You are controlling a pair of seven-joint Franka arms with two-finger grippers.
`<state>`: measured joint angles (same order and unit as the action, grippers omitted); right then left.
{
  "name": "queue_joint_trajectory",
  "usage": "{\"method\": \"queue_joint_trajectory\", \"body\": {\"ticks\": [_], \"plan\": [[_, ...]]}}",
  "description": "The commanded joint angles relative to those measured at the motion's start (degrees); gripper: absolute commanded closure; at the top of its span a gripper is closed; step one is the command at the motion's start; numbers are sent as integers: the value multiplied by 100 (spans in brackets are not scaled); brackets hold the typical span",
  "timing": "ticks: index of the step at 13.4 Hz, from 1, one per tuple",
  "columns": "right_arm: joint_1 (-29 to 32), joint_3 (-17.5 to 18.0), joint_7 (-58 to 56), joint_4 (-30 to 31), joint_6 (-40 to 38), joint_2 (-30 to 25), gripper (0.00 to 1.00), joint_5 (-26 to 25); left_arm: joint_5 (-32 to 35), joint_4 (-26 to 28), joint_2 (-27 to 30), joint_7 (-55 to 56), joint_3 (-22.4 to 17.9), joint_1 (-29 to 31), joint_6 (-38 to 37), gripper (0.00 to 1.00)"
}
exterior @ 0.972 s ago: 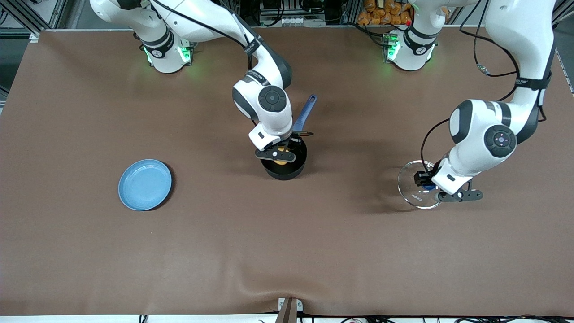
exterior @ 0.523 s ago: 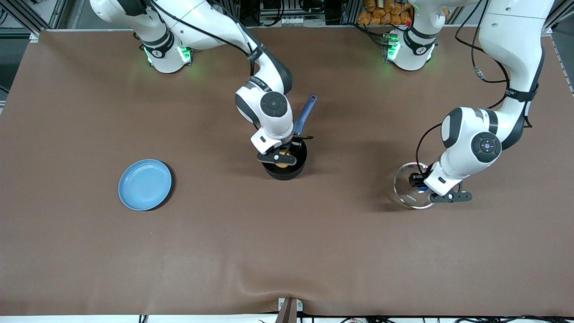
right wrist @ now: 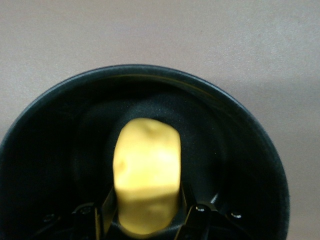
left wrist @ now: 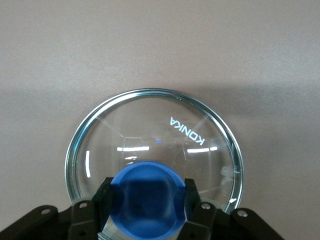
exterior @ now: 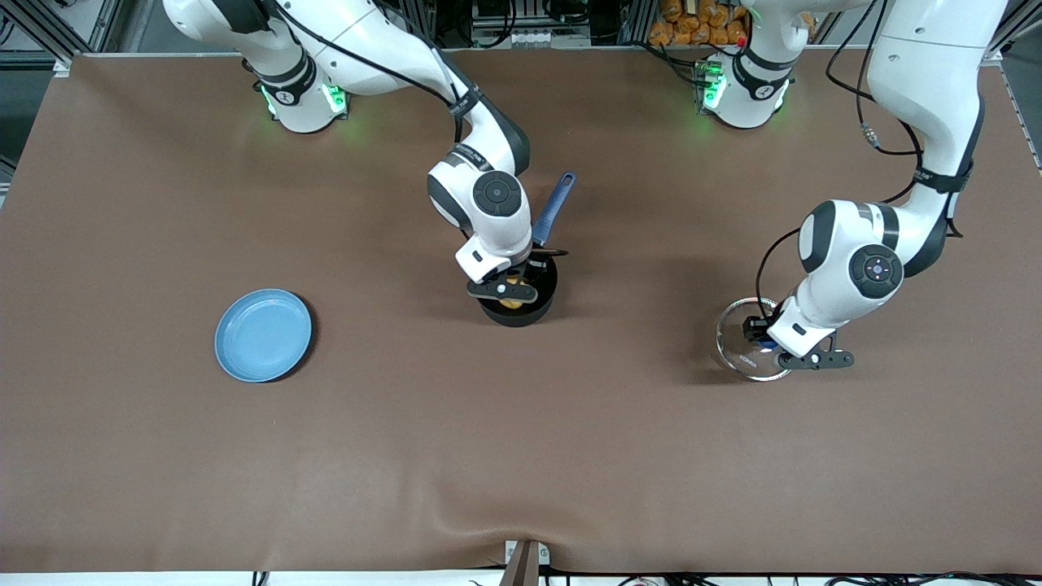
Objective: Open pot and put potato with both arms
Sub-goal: 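Lower the potato into the pot and open the right gripper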
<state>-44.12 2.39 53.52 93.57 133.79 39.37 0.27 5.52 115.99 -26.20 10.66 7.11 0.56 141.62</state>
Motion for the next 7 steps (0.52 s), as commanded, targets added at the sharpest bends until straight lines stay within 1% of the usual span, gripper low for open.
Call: {"method": "queue_joint_trajectory", "body": {"ticks": [1, 2, 3, 6, 7], "plan": [[-80, -72, 123, -146, -19, 80, 40, -80, 124, 38, 1, -46, 10, 49, 138, 60], [-80, -72, 123, -146, -19, 80, 38, -80, 124, 38, 9, -29, 10, 49, 138, 18], [-71, -72, 123, -146, -19, 71, 38, -80, 124, 29, 44, -37, 10, 84, 138, 0], [26, -81, 71, -172, -168, -112, 38, -54, 133, -6, 316, -11, 19, 137, 77, 0], [87, -81, 44, -190, -456, -374, 37, -45, 124, -15, 456, -2, 10, 137, 33, 0]]}}
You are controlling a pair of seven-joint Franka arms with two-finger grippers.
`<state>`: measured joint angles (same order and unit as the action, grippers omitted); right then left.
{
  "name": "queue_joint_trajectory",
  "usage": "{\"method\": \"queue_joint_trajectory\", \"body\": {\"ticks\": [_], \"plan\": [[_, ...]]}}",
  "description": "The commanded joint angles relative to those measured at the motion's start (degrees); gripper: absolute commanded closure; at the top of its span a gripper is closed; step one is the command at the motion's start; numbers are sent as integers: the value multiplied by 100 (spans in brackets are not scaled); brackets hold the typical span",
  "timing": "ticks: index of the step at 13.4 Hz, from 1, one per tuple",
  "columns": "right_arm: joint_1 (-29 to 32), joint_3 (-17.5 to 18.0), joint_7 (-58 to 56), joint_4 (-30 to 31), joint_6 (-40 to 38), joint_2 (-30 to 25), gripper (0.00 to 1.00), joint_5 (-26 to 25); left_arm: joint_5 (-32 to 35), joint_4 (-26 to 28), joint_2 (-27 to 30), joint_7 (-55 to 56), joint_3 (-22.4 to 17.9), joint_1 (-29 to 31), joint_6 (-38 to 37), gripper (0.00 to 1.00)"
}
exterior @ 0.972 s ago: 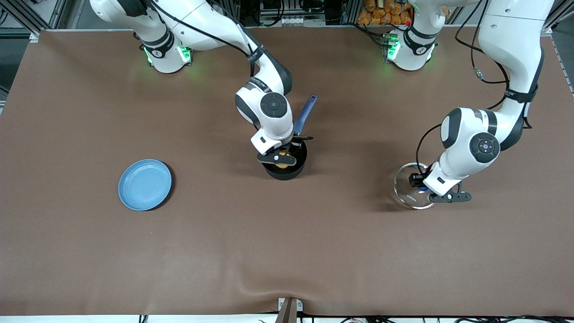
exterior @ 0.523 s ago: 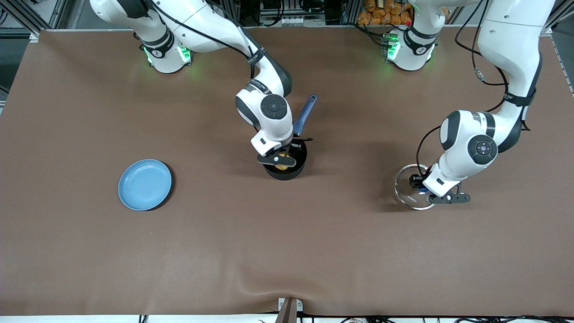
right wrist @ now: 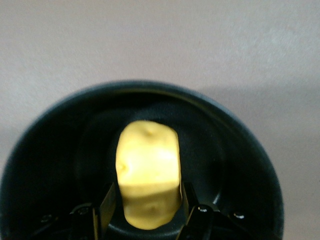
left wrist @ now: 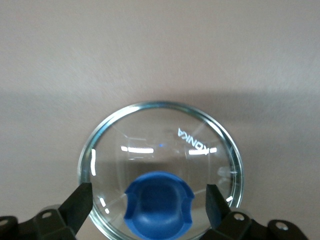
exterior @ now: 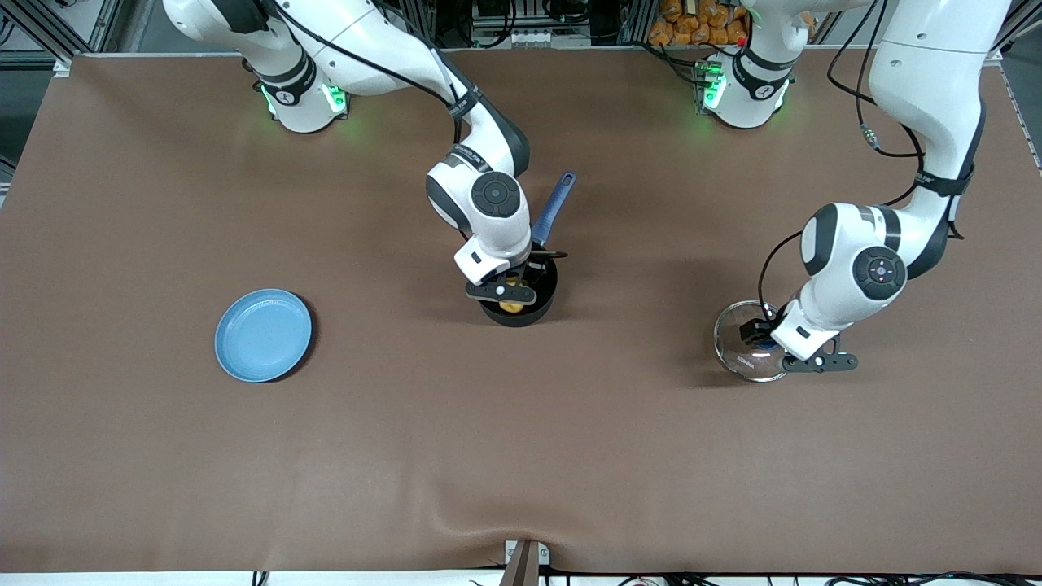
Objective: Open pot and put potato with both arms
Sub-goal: 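Lower the potato into the pot and open the right gripper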
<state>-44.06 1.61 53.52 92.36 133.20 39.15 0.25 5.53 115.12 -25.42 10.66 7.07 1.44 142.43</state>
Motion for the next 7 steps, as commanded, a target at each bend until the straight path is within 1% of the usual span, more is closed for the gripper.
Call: {"method": "queue_joint_trajectory", "body": {"ticks": [1, 4, 7], "plan": [[142, -2, 35, -129, -696, -521, 37, -17, 124, 37, 563, -28, 14, 84, -136, 0], [344, 24, -8, -472, -1751, -1040, 37, 45, 124, -349, 968, 24, 40, 128, -776, 0], [643, 15, -534, -631, -2727, -1821, 39, 272, 115, -745, 1293, 15, 84, 111, -1374, 0]]}}
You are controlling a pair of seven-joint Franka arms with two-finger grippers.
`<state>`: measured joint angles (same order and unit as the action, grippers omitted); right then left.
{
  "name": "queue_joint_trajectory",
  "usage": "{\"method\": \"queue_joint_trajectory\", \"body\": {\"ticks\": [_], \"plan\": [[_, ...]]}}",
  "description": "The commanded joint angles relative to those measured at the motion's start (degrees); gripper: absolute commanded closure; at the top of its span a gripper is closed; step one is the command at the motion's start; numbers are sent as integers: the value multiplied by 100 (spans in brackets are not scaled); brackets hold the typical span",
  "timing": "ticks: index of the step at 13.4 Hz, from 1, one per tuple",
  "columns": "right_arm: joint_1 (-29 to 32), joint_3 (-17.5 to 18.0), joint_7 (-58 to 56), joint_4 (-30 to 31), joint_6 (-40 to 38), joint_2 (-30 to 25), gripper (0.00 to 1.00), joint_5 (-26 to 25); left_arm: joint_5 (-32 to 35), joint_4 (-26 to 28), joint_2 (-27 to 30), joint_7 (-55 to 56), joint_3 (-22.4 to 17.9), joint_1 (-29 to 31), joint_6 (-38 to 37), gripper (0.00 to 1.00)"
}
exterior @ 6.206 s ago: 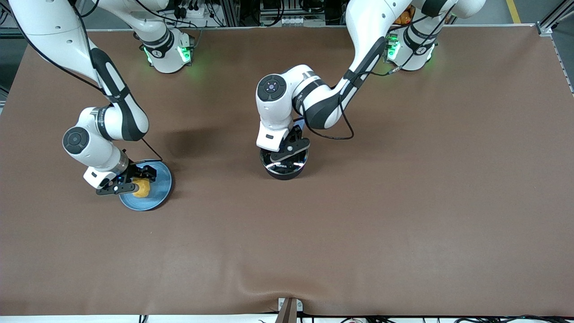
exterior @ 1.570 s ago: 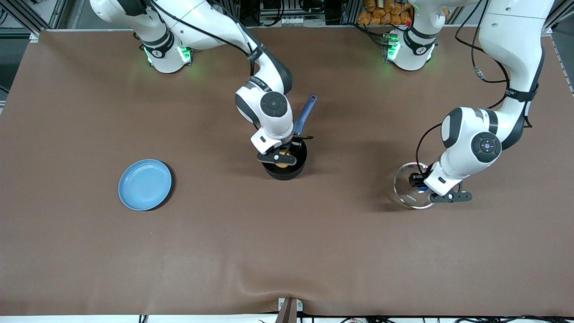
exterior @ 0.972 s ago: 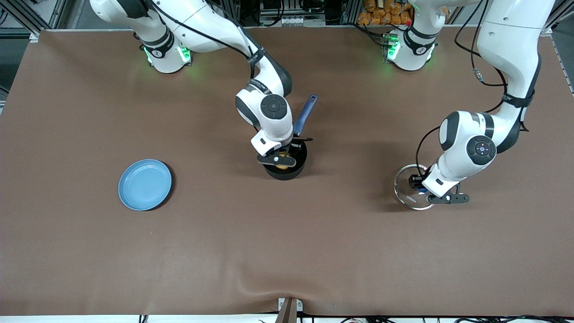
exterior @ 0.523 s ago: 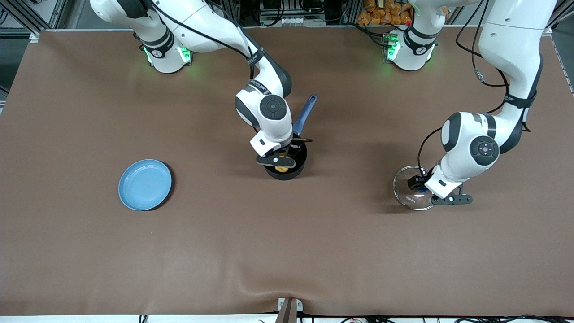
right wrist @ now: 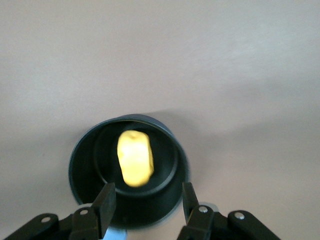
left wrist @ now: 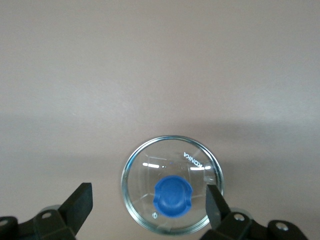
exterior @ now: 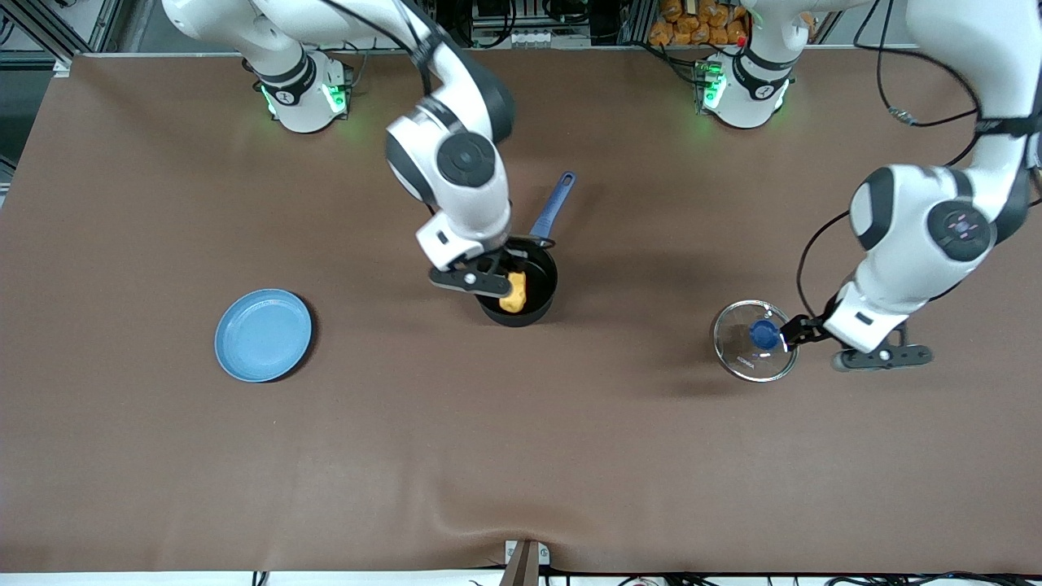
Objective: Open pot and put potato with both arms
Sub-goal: 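Release the lid on the table while the right gripper withdraws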
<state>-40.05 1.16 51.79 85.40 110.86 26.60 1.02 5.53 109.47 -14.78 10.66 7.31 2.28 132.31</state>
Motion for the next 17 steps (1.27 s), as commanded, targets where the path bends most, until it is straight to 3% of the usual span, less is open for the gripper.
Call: {"method": "queue_joint_trajectory", "body": {"ticks": [1, 6, 8, 13, 17], "plan": [[444, 60, -676, 64, -834, -890, 39, 266, 106, -259, 334, -46, 60, 27, -486, 0], [1524, 16, -2398, 56, -2593, -2157, 38, 127, -209, -856, 923, 15, 192, 0, -1882, 0], [1973, 16, -3119, 47, -3059, -2439, 38, -188, -456, -866, 1257, 51, 192, 0, -2208, 0], [3212, -45, -5019, -129, -3369, -2564, 37, -313, -527, -963, 1890, 33, 271, -9, -3053, 0], [3627, -19, -5188, -129, -3229, -2502, 36, -234, -536, -963, 2154, 51, 359, 0, -3422, 0]]}}
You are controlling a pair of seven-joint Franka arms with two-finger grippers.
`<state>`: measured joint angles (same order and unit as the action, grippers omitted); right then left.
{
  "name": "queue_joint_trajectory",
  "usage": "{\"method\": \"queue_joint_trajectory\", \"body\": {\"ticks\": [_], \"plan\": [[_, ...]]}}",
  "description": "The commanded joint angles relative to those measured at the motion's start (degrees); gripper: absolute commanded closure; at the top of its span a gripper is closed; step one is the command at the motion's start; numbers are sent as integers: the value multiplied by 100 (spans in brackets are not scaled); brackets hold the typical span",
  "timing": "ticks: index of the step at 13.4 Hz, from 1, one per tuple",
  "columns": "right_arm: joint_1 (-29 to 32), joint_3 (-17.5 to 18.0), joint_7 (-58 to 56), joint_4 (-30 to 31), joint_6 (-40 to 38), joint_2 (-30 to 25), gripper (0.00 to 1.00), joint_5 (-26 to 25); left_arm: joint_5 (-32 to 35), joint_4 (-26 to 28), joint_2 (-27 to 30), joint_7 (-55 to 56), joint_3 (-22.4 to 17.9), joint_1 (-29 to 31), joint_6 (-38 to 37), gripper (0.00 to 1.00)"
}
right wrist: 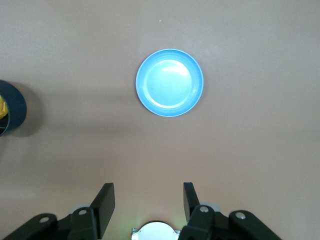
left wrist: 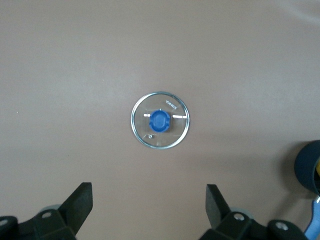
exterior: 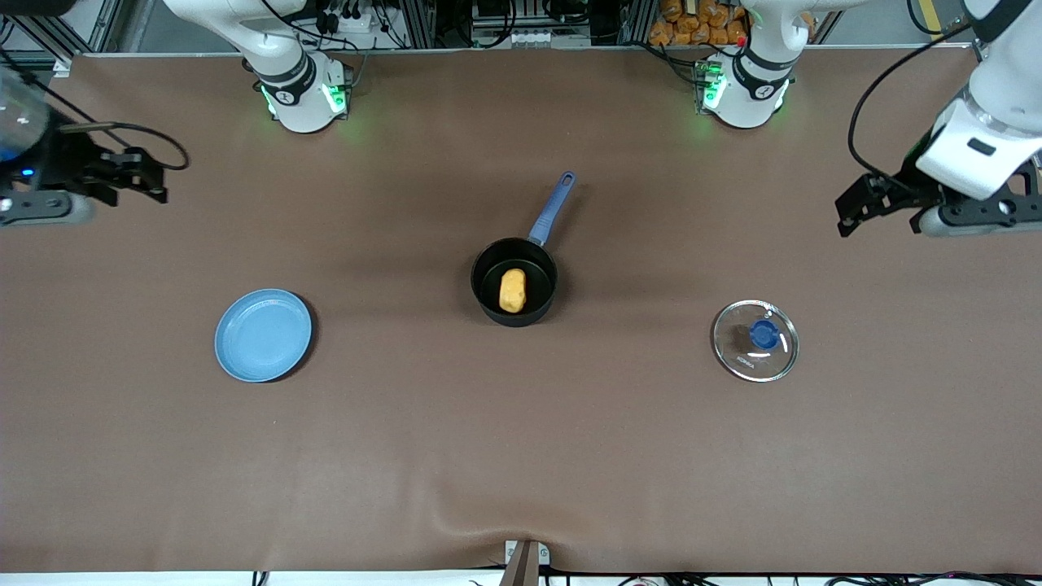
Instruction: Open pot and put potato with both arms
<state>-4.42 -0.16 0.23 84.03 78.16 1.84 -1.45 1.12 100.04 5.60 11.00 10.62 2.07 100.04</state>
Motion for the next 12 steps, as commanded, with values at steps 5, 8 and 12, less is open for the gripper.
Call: {"method": "queue_joint_trajectory", "body": {"ticks": [5, 8, 12], "plan": [[108, 130, -14, 70, 94, -52, 0, 22, -164, -3, 231, 7, 54, 22, -239, 0], [222, 139, -5, 105, 269, -61, 0, 48, -173, -11, 239, 7, 63, 22, -239, 0], [249, 147, 30, 211, 296, -105, 0, 92, -208, -11, 239, 34, 81, 13, -239, 0]]}}
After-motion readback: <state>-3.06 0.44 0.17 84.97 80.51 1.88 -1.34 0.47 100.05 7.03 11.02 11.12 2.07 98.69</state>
